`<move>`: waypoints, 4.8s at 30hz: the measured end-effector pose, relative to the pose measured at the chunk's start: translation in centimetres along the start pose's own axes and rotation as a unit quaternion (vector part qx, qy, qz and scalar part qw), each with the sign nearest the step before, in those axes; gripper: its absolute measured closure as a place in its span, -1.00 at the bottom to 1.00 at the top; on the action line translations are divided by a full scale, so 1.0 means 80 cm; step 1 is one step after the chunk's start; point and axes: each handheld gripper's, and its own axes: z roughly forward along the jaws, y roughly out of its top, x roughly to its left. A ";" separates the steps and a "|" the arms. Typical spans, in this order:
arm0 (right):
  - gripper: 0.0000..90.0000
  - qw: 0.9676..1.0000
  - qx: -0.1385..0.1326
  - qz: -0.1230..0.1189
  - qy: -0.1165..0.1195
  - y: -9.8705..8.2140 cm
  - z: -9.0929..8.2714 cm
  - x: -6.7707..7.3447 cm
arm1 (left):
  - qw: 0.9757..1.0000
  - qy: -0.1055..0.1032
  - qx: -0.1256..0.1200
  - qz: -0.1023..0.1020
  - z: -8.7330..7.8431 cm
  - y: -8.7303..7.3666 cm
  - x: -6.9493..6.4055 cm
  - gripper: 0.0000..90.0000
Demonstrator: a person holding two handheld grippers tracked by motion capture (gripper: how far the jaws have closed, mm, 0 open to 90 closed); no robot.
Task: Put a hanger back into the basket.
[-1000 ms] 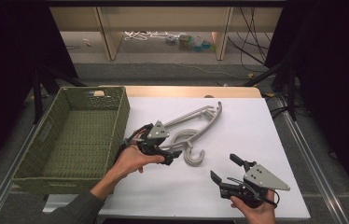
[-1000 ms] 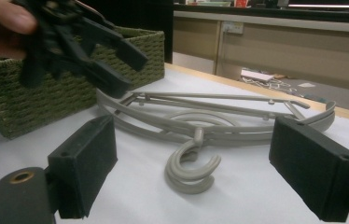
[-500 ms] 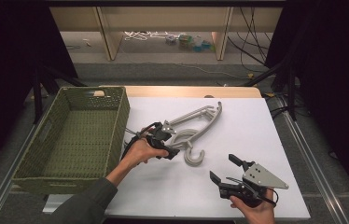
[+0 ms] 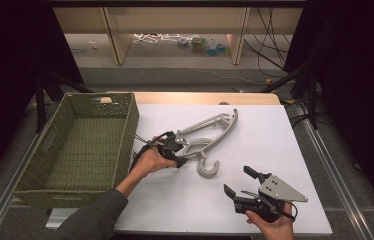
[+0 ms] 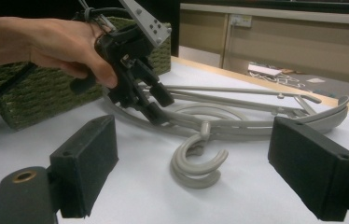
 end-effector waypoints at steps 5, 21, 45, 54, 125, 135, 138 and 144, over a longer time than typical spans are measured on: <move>-0.62 1.000 0.006 -0.002 0.000 0.000 -0.002 -0.001 | 1.000 0.000 0.008 0.021 0.008 0.000 -0.006 0.35; -0.59 1.000 0.012 -0.006 0.002 0.001 -0.003 -0.001 | 0.998 -0.008 0.003 0.055 0.002 0.000 0.000 0.73; -0.58 1.000 0.013 -0.005 0.004 0.001 -0.003 0.000 | 0.997 0.013 -0.072 0.034 -0.036 0.004 0.016 0.81; -0.59 1.000 0.012 -0.006 0.003 0.002 -0.003 -0.001 | 0.993 -0.001 -0.118 0.000 -0.061 0.008 0.025 0.82; -0.65 1.000 0.013 0.002 -0.006 -0.002 0.001 -0.001 | 0.976 0.013 -0.192 -0.100 -0.314 -0.102 0.061 0.82; -0.65 1.000 0.013 0.007 0.002 -0.003 0.002 -0.002 | 0.976 0.049 -0.169 -0.126 -0.318 -0.148 0.084 0.82; -0.65 1.000 0.012 0.007 0.001 -0.003 0.002 -0.002 | 0.977 0.050 -0.167 -0.125 -0.320 -0.154 0.087 0.82; -0.65 1.000 0.014 0.006 0.002 -0.003 0.002 -0.002 | 0.980 0.062 -0.147 -0.121 -0.323 -0.173 0.093 0.82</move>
